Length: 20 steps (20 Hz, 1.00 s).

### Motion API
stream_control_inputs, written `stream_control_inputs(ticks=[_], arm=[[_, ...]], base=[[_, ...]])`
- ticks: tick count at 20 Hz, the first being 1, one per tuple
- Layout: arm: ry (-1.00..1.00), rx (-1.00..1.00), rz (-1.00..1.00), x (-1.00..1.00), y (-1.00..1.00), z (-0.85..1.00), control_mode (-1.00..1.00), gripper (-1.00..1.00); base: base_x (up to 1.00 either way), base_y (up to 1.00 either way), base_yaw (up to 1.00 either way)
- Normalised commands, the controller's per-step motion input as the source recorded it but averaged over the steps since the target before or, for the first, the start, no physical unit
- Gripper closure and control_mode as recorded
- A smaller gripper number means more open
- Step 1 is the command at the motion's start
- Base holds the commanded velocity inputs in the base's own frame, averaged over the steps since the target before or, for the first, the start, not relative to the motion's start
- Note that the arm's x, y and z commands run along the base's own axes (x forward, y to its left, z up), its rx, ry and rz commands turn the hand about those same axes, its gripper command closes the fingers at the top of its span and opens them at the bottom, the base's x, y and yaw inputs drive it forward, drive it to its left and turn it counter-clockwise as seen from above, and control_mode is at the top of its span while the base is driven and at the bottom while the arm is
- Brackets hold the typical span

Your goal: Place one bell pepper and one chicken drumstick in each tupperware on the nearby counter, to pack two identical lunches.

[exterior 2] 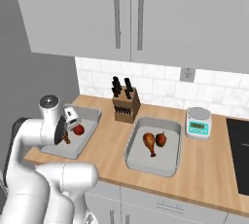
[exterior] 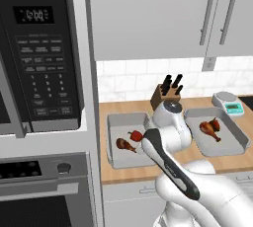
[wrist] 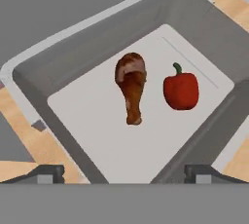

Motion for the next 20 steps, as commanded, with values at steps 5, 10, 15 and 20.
stream_control_inputs(ticks=[5, 10, 15, 20], arm=[[-0.15, 0.07, -0.11, -0.99, -0.73, 0.52, -1.0, -1.0], [-0.2, 0.0, -0.06, -0.68, -0.8, 0.21, -1.0, -1.0], [-0.03, 0.0, 0.0, -0.28, -0.67, 0.0, -1.0, -1.0], [0.0, 0.0, 0.0, -0.15, -0.57, 0.0, -1.0, -1.0]], base=[[0.0, 0.0, 0.0], [0.0, 0.0, 0.0], [0.0, 0.0, 0.0], [0.0, 0.0, 0.0]])
